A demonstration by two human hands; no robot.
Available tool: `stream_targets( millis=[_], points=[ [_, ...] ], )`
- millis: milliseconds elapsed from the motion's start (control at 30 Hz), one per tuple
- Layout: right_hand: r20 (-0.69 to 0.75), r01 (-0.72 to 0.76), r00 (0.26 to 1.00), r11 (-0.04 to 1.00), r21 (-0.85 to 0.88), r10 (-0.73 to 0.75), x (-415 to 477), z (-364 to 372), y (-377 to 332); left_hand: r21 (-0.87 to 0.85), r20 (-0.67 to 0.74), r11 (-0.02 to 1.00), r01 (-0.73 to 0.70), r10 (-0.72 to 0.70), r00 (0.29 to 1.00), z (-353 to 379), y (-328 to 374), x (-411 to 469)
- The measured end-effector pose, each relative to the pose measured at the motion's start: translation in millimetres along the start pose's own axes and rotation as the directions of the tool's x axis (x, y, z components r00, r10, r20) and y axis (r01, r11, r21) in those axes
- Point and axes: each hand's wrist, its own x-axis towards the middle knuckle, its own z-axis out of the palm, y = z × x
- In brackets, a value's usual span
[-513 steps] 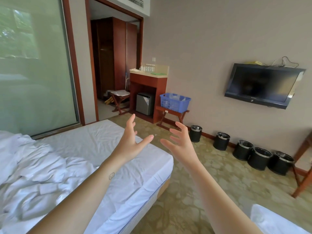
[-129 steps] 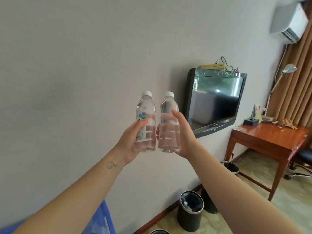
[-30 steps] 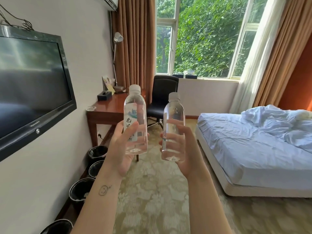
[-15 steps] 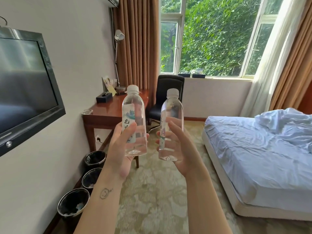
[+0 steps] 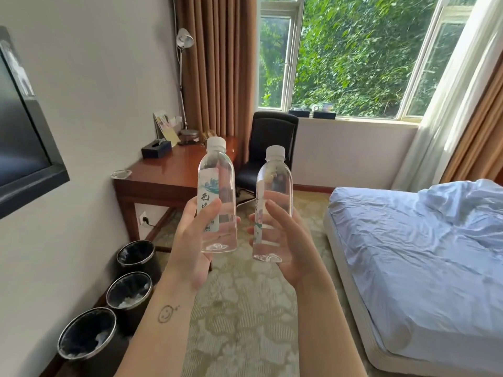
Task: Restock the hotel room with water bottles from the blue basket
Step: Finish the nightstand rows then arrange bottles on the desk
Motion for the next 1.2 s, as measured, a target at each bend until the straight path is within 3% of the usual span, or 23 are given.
stream_targets(
  millis=[733,1200],
  points=[
    [0.078,0.068,0.995,0.998,0.019,-0.069,272,33,20,0.037,0.014,0.999,-0.026,0.025,1.0,-69,-1,273],
    [0.079,0.008,0.997,1.0,-0.007,-0.008,411,27,42,0.018,-0.041,1.0,0.016,-0.015,0.999,-96,-22,400]
  ],
)
